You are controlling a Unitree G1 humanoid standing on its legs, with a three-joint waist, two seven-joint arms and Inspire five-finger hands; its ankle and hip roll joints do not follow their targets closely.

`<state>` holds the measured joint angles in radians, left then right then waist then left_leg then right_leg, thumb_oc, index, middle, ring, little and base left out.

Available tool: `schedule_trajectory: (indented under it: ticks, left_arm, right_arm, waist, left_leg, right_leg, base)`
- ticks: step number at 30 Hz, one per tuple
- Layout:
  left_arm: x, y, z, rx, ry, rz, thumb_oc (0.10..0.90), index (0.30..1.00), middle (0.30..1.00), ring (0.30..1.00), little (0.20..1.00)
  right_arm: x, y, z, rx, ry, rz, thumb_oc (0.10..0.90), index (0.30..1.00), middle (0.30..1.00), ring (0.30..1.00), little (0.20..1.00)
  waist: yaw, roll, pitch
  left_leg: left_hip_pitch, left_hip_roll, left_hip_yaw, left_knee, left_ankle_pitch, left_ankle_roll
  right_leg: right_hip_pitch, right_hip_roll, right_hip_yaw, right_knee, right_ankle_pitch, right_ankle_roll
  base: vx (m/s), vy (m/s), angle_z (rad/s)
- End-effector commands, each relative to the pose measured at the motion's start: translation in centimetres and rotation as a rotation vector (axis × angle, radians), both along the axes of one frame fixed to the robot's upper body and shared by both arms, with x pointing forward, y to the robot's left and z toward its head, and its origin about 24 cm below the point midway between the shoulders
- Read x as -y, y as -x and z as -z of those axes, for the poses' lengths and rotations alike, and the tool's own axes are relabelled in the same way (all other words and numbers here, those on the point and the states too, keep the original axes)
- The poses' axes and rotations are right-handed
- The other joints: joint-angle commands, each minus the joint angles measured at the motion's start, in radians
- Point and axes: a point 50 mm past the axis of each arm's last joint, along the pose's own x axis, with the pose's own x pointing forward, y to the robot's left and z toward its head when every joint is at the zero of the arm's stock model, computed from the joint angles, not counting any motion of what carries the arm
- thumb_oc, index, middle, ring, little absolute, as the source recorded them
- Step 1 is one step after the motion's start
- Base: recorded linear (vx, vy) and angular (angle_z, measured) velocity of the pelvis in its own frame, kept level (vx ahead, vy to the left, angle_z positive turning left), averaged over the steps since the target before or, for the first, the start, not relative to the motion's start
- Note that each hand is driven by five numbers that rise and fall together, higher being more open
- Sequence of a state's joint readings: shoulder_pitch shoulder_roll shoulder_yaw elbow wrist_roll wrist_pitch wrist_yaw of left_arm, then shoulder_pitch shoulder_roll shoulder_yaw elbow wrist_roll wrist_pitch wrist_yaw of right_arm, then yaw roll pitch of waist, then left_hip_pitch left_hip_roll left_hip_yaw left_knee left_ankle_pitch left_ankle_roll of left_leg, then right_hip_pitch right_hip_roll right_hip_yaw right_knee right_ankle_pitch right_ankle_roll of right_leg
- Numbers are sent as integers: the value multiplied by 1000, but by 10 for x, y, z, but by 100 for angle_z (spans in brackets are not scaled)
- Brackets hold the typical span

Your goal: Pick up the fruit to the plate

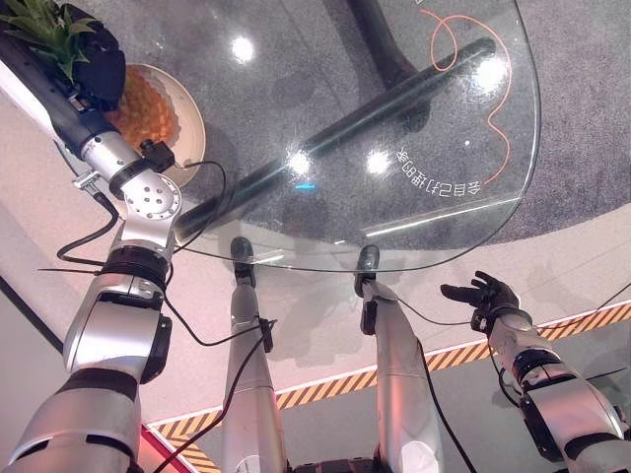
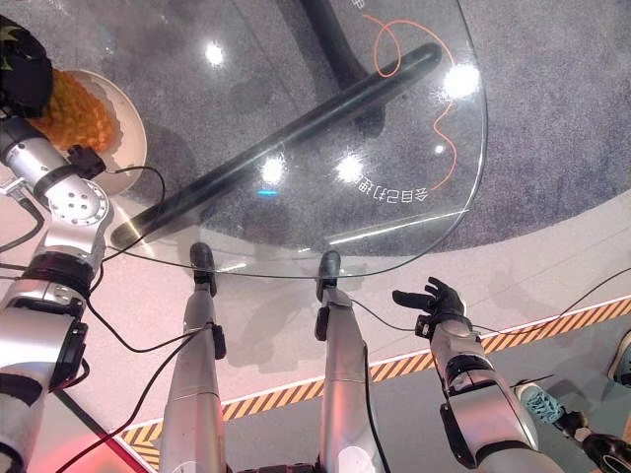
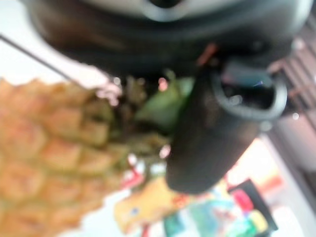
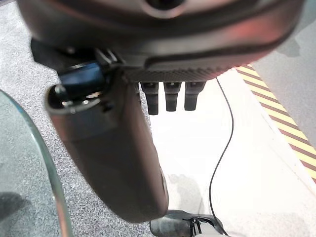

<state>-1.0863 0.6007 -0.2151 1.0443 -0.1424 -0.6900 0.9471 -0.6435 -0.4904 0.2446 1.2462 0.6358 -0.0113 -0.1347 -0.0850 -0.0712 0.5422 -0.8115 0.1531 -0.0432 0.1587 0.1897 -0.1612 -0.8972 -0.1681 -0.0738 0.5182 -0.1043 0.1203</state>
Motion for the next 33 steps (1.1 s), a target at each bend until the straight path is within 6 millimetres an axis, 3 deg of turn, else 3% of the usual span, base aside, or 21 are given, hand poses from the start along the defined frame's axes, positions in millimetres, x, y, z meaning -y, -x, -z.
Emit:
schedule_trajectory:
  ticks: [1, 27, 33]
  left_arm:
    - [-15, 23, -63, 273, -30, -15, 633, 756, 756, 756, 733]
    - [-12, 25, -42, 276, -44, 33, 665, 785, 785, 785, 765]
    - [-7, 26, -37, 279, -74, 44, 751, 858, 858, 858, 851]
  right_arm:
    - [7, 15, 14, -60, 38, 60, 800, 900, 900, 900, 900]
    - [-1, 14, 17, -41, 8, 74, 800, 900, 900, 900, 900]
    - [-1, 16, 19, -42, 6, 84, 800, 900, 900, 900, 900]
  waist:
    - [22, -69, -22]
    - [57, -81, -22]
    - [66, -80, -22]
  left_leg:
    - [-8, -61, 34, 151, -172, 37]
    - [2, -77, 4, 161, -182, 46]
    - [4, -80, 3, 161, -182, 47]
  right_leg:
    - [104, 115, -21, -212, 96, -38]
    - [126, 119, -25, -211, 101, -32]
    - [130, 117, -31, -210, 101, -30]
  base:
    - [0, 0, 0]
    - [-6, -2, 0]
    - [0, 0, 0]
